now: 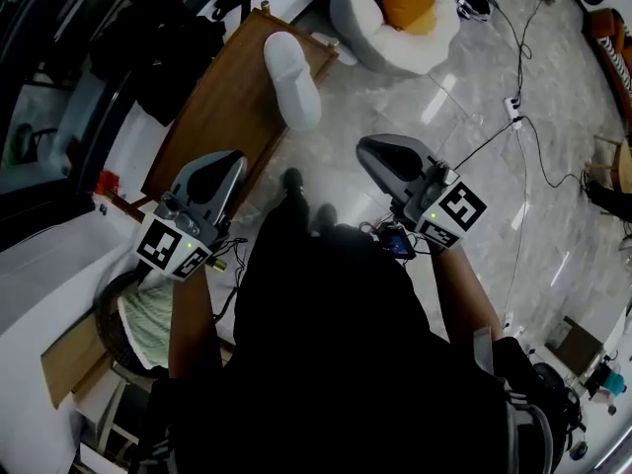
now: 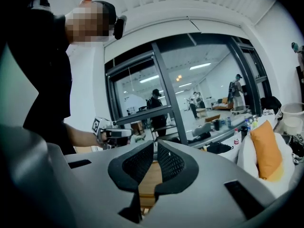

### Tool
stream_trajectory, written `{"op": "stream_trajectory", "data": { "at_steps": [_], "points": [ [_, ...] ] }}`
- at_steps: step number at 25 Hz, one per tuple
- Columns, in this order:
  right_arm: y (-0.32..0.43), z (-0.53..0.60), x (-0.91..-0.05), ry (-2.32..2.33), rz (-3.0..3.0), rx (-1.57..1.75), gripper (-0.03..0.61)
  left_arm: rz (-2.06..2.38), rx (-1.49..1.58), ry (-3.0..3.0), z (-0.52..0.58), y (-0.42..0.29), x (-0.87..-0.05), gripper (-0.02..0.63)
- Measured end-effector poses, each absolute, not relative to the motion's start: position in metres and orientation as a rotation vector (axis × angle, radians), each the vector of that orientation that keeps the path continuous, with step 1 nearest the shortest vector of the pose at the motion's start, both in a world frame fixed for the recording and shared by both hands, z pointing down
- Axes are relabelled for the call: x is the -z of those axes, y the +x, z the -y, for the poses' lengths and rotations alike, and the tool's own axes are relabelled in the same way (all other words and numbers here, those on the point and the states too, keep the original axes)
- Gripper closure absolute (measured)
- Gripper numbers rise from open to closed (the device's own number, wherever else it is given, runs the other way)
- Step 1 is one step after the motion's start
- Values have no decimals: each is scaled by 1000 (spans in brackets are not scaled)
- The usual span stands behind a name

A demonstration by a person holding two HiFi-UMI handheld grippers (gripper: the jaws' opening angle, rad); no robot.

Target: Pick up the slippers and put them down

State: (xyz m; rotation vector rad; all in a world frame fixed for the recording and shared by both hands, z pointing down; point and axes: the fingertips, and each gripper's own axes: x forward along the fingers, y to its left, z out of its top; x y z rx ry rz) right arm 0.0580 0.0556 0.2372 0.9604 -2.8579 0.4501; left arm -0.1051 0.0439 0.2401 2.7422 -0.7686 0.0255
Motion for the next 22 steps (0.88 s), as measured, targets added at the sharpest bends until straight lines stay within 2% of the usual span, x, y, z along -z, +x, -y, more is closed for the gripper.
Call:
{"op": "stream_trajectory", "data": {
  "at_steps": [9, 22],
  "points": [
    [18, 4, -235, 931, 2851, -432, 545, 680, 71, 2725, 1, -117, -250, 603],
    [45, 38, -273, 917, 2844, -704, 545, 690, -16, 2613, 22, -91, -296, 603]
  ]
}}
